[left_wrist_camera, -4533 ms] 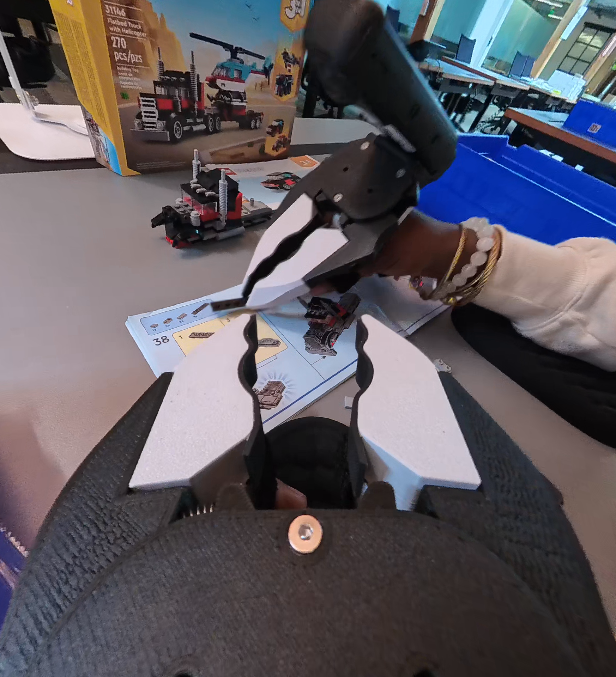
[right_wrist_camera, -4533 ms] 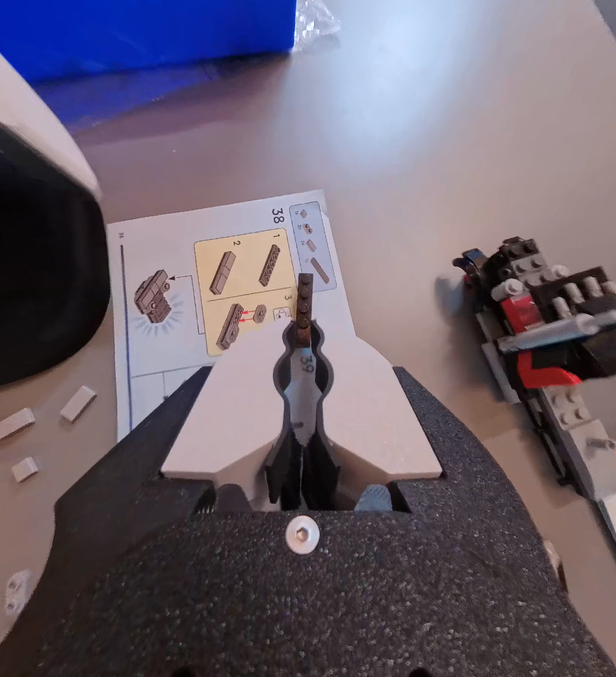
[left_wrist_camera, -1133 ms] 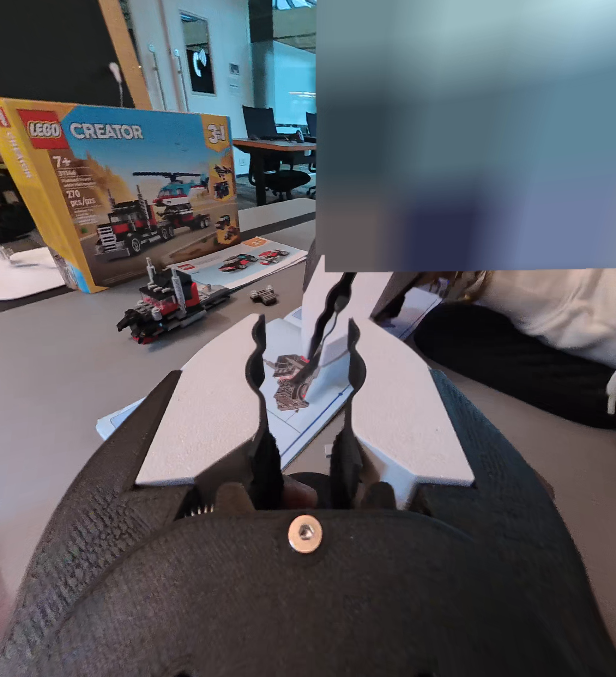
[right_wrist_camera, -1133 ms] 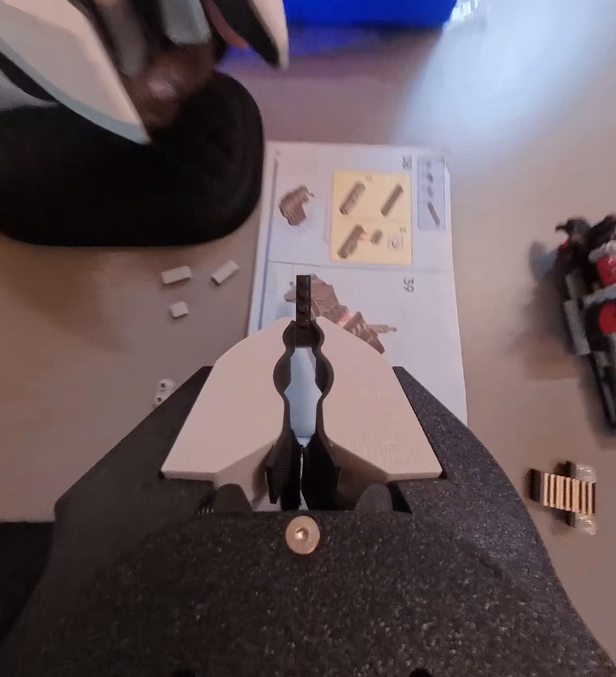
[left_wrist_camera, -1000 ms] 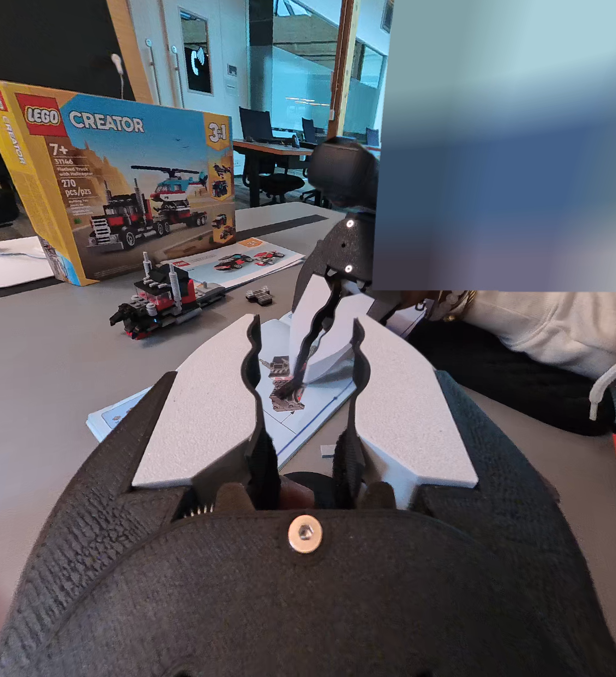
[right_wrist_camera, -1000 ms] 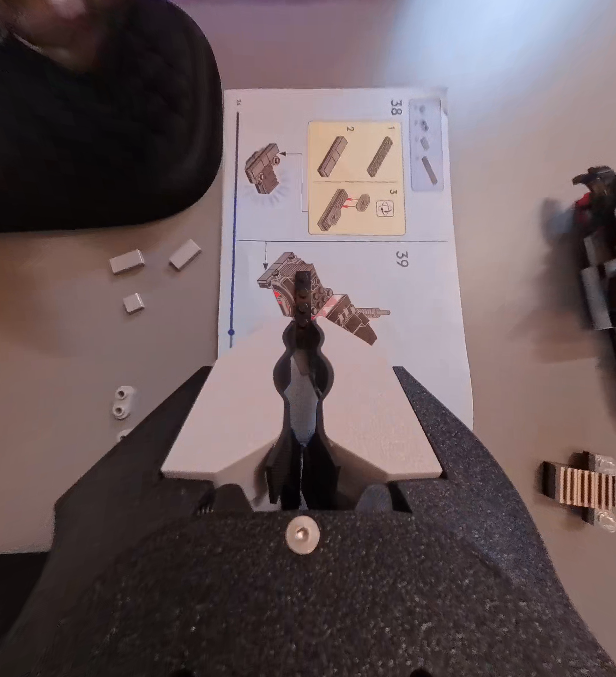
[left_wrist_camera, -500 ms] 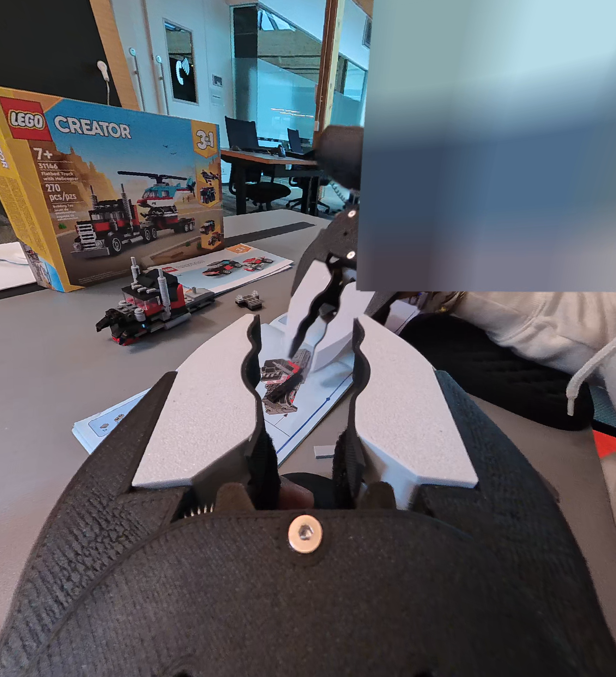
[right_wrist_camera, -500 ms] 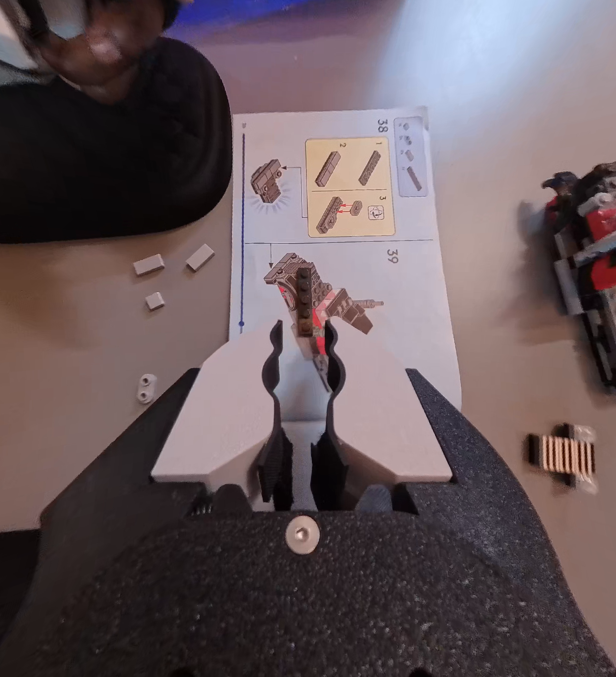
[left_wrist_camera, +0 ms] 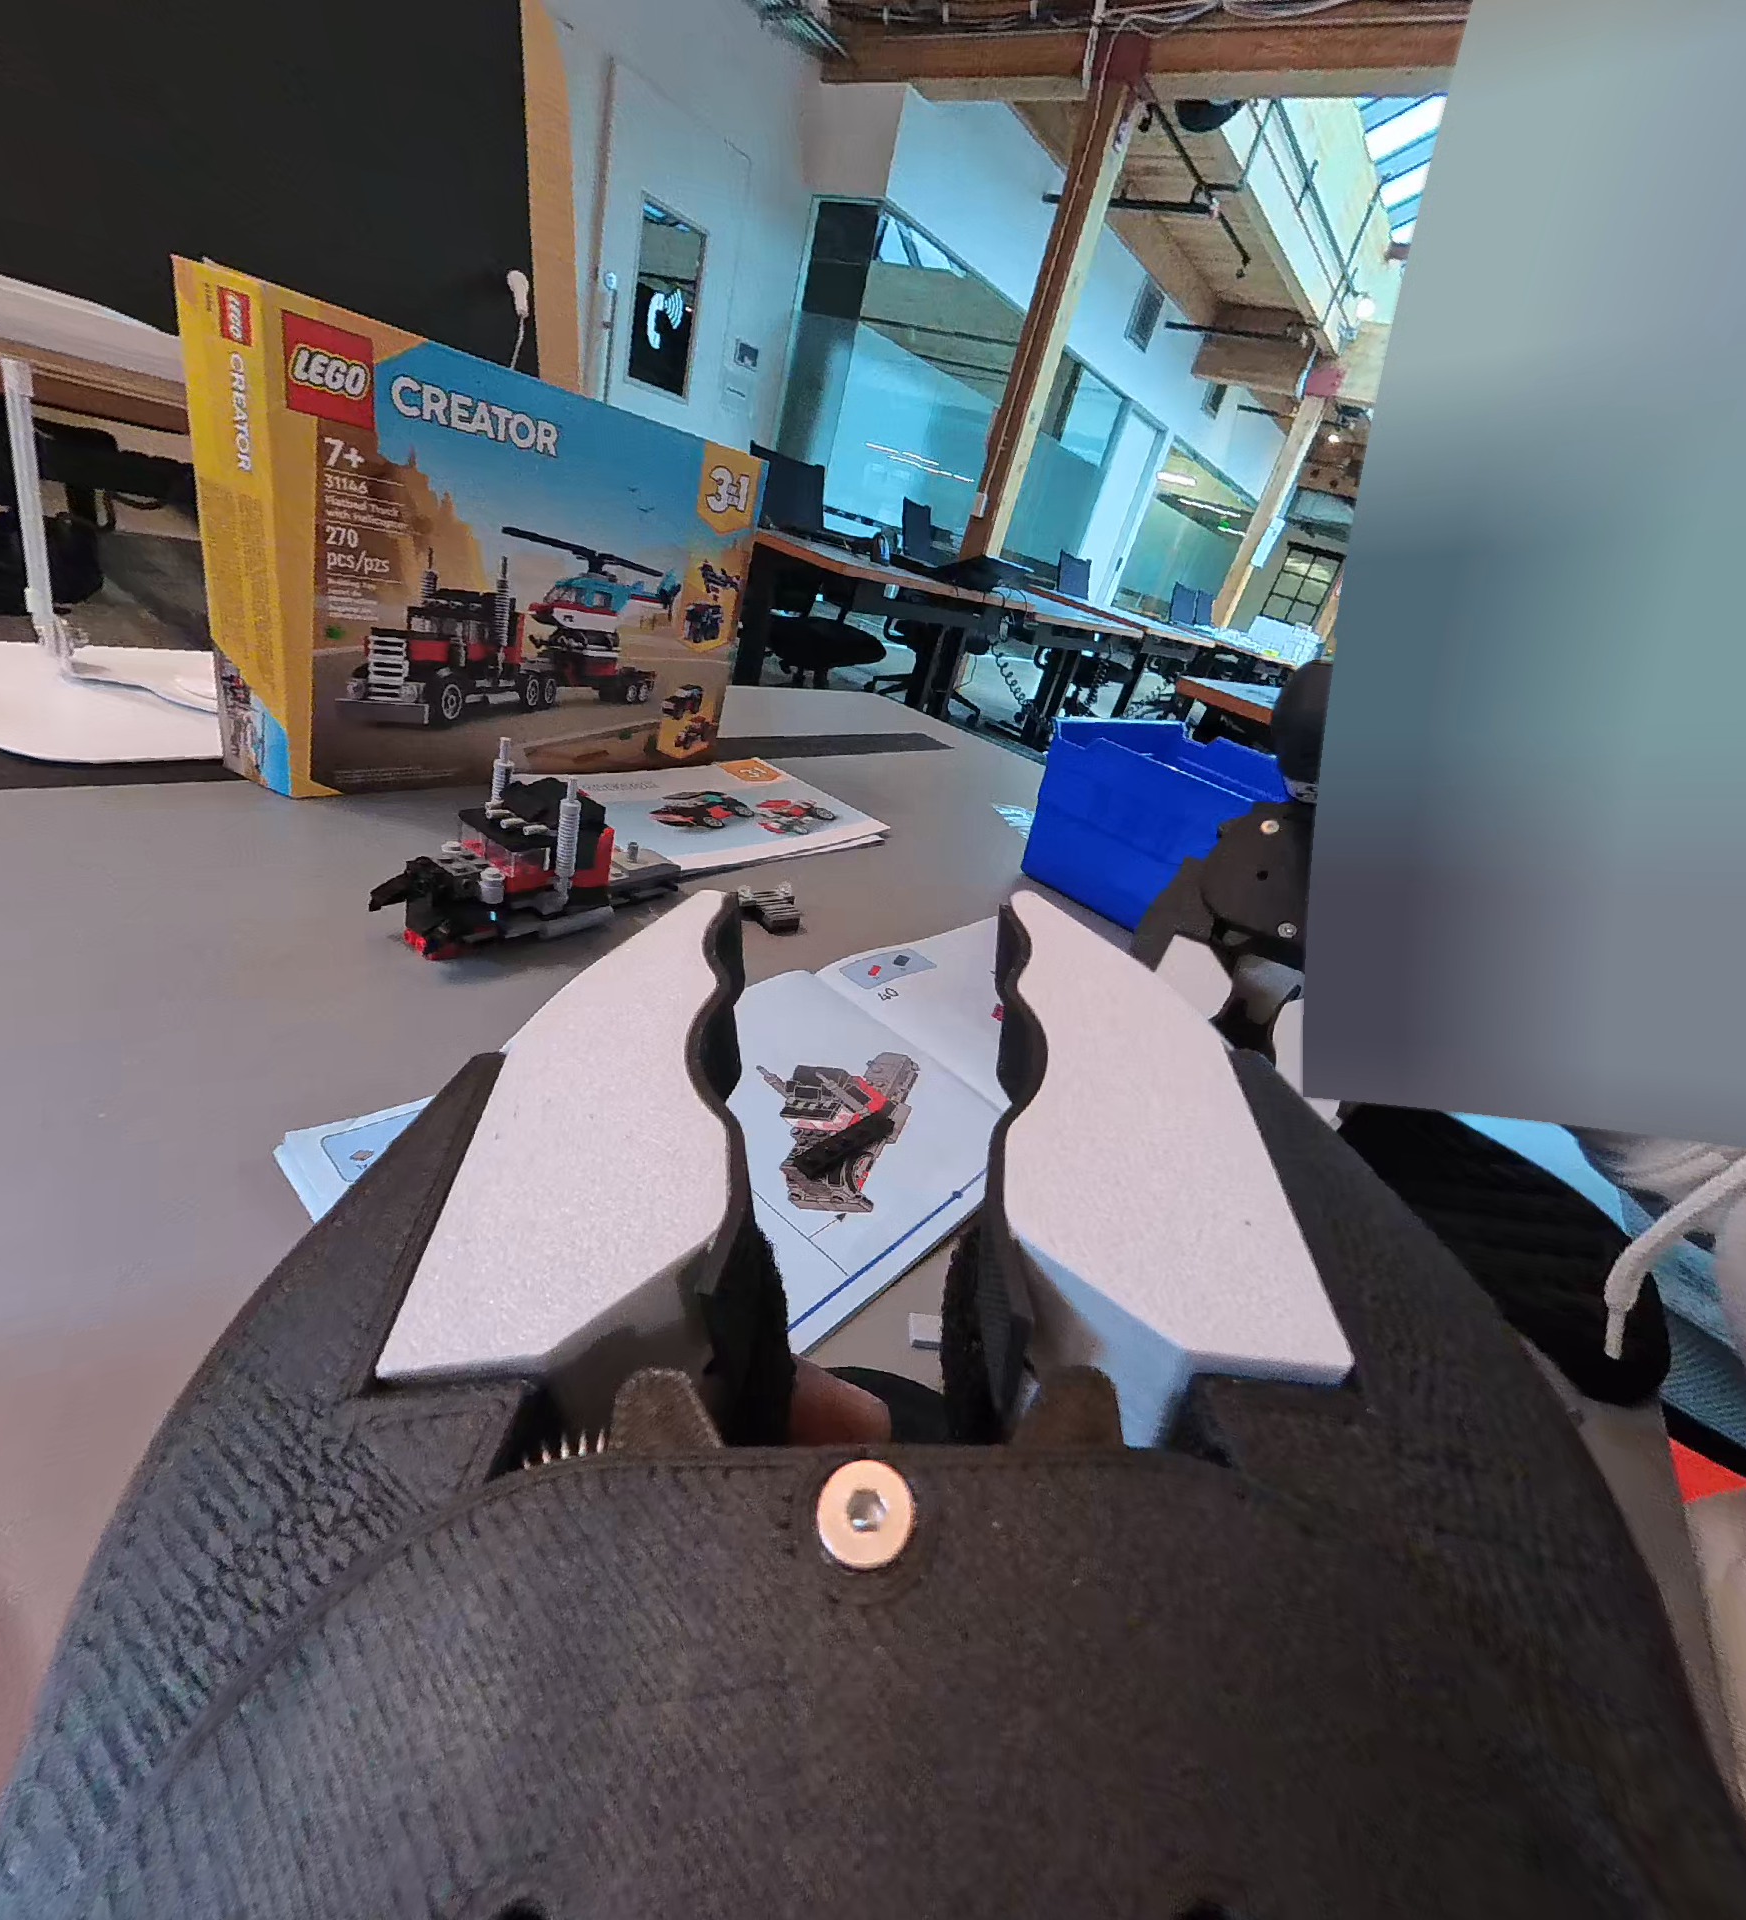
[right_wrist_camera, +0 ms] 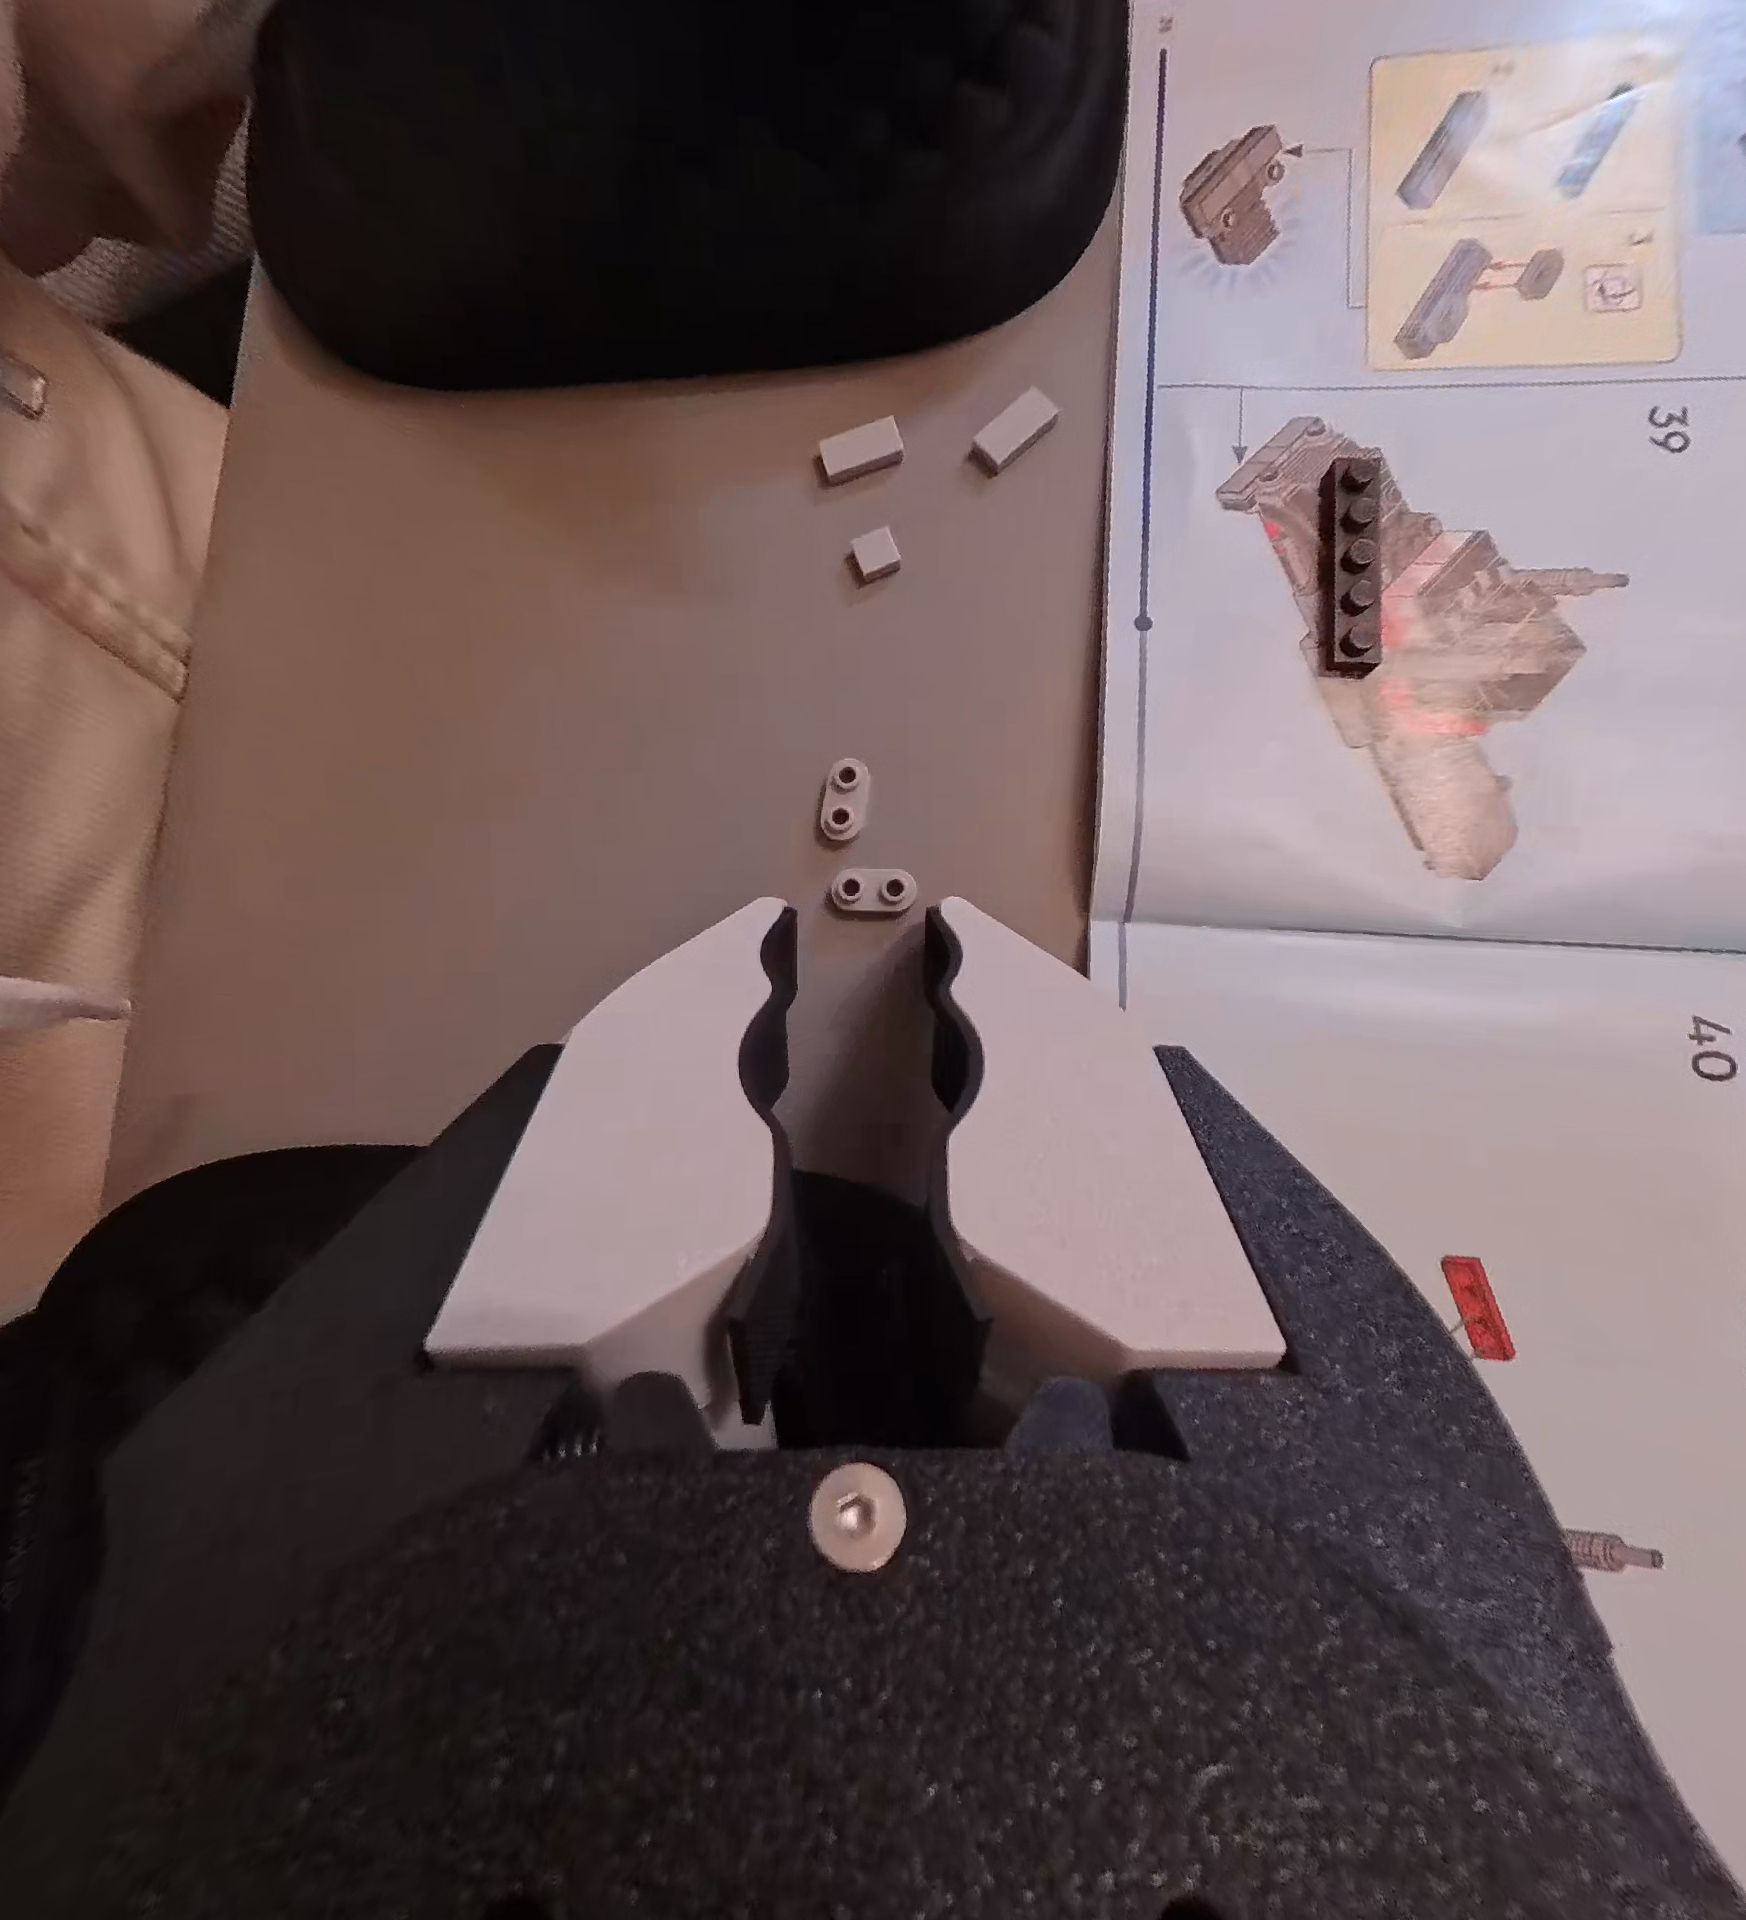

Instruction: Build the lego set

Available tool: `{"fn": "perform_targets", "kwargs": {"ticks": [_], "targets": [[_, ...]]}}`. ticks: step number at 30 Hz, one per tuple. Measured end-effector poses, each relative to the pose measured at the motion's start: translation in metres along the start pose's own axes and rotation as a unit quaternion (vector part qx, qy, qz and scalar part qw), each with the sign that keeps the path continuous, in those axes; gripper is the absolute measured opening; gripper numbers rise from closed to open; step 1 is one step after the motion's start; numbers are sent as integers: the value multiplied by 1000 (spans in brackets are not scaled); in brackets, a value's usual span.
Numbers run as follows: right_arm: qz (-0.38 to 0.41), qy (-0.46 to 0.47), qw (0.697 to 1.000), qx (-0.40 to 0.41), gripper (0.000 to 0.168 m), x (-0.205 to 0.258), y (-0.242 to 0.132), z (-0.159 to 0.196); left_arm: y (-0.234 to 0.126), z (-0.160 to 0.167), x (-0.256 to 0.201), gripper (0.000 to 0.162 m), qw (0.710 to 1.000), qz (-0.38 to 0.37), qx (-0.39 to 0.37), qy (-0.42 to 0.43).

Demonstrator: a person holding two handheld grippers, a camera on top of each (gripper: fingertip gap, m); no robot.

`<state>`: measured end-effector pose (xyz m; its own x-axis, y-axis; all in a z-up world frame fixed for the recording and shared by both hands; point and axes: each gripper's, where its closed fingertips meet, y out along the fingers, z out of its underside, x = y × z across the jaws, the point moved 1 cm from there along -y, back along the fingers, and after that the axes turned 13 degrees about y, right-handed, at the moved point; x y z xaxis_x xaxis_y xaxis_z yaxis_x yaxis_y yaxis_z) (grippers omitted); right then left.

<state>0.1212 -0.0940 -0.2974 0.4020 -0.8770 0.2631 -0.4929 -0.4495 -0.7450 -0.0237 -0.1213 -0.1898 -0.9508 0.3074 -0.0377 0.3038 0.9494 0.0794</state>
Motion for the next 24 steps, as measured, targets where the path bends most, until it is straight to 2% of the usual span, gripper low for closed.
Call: {"fn": "perform_targets", "kwargs": {"ticks": [13,24], "targets": [[-4,-17,1000,4,23,1,1,-1,-1,0,0,47,1000,-5,-1,4],[-6,-24,999,-32,21,4,-3,-19,0,0,-1,47,1000,-1,-2,6]]}}
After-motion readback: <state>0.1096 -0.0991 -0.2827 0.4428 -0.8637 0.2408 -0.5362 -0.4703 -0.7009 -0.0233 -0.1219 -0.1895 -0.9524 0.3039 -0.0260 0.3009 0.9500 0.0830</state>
